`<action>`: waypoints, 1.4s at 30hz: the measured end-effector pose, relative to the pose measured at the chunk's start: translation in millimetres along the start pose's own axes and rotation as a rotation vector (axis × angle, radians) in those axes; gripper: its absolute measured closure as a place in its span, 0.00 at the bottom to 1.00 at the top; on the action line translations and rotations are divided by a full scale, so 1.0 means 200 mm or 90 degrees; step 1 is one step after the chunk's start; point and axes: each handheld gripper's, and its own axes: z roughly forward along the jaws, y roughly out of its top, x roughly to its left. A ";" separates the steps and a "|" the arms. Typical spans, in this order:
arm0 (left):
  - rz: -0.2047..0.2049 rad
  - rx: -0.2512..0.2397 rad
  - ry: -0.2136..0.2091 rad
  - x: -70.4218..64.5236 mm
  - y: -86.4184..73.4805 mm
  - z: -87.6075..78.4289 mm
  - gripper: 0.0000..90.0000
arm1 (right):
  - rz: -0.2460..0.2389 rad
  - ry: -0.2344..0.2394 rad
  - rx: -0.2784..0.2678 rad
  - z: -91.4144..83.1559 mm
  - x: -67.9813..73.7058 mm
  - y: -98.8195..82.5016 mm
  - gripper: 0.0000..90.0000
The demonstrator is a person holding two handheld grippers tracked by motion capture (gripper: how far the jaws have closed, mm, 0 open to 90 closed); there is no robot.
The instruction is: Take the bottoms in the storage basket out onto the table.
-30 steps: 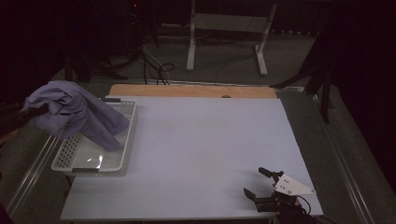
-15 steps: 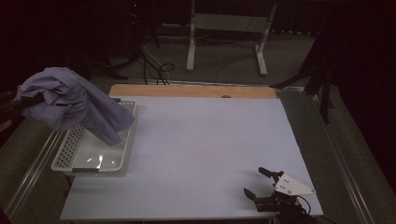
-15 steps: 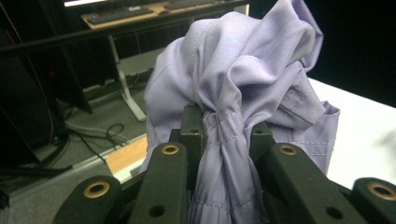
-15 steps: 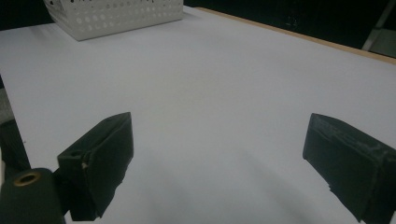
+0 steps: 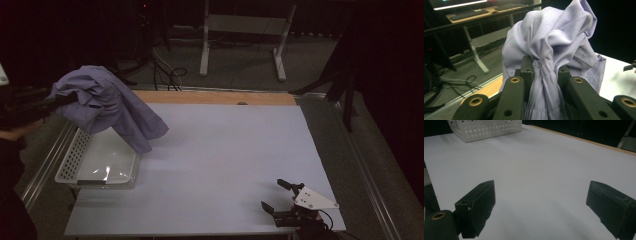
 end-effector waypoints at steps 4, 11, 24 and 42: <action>0.011 0.006 -0.018 -0.03 0.03 0.08 0.85 | -0.001 0.002 0.000 0.00 0.00 0.00 0.10; 0.019 0.010 -0.054 -0.07 0.07 0.23 0.85 | -0.001 0.002 -0.003 0.00 0.00 0.00 0.10; 0.043 0.032 -0.114 -0.18 0.11 0.51 0.85 | -0.002 0.005 -0.006 -0.01 0.00 0.00 0.10; 0.059 0.051 -0.183 -0.37 0.12 0.84 0.85 | 0.003 0.008 -0.014 -0.02 0.00 0.01 0.10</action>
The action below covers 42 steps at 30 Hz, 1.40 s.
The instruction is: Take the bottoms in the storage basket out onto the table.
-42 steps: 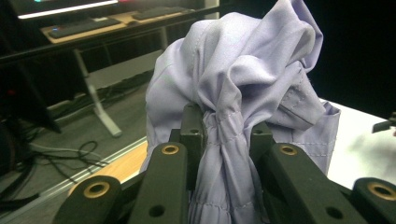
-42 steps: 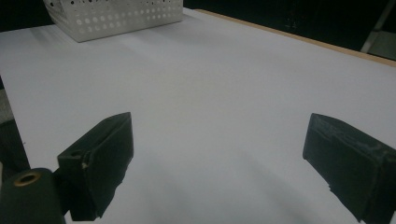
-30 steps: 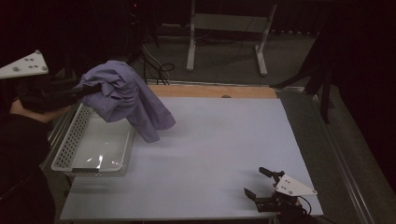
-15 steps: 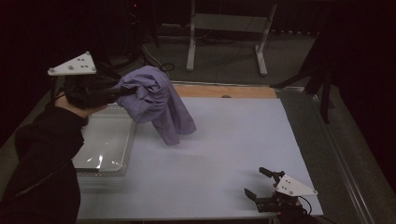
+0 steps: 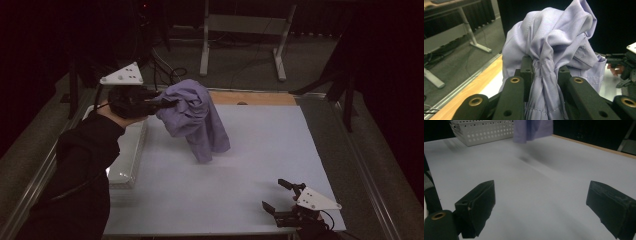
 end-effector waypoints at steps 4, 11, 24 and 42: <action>0.010 0.003 -0.010 -0.02 0.02 0.06 0.85 | -0.001 -0.001 0.000 0.00 0.00 0.00 0.10; 0.012 0.010 -0.013 -0.03 0.04 0.16 0.85 | -0.003 0.001 0.001 0.00 0.00 0.00 0.10; 0.013 0.023 -0.021 -0.06 0.02 0.37 0.84 | -0.001 -0.003 -0.005 0.00 0.00 0.00 0.10; -0.016 0.061 -0.040 -0.10 -0.19 0.79 0.77 | 0.001 -0.001 -0.009 0.00 0.00 0.00 0.10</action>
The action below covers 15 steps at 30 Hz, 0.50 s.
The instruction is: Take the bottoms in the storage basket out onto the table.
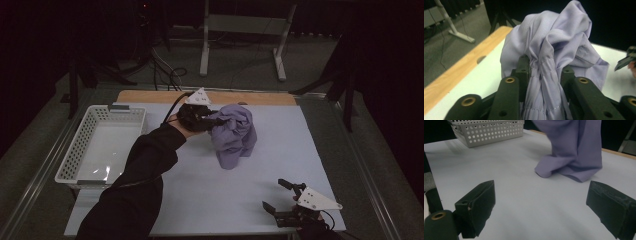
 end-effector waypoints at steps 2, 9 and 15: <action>-0.006 0.005 0.007 0.00 -0.03 0.04 0.75 | -0.001 0.000 0.001 0.00 0.00 0.00 0.10; -0.067 0.021 0.036 0.00 -0.13 0.17 0.36 | 0.001 0.001 0.001 0.00 0.00 0.00 0.10; -0.109 0.033 0.020 0.01 -0.16 0.17 0.01 | 0.001 0.001 0.000 0.00 0.00 0.00 0.10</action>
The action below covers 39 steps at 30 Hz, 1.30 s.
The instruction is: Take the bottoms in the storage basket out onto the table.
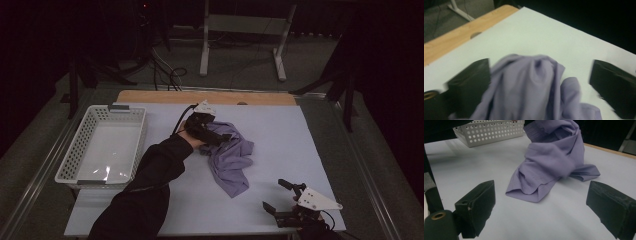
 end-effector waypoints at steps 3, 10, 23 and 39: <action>0.002 -0.008 0.011 0.00 -0.02 -0.03 0.00 | -0.002 0.001 0.000 0.00 0.00 0.00 0.10; -0.002 -0.017 0.016 -0.01 -0.07 -0.08 0.00 | -0.004 0.001 0.004 0.01 0.00 0.00 0.10; 0.023 -0.030 0.042 -0.05 -0.22 -0.22 0.00 | -0.003 -0.001 0.005 0.01 0.00 0.00 0.10; 0.019 -0.036 0.036 -0.16 -0.46 -0.31 0.00 | -0.001 -0.005 0.006 0.01 0.00 0.00 0.10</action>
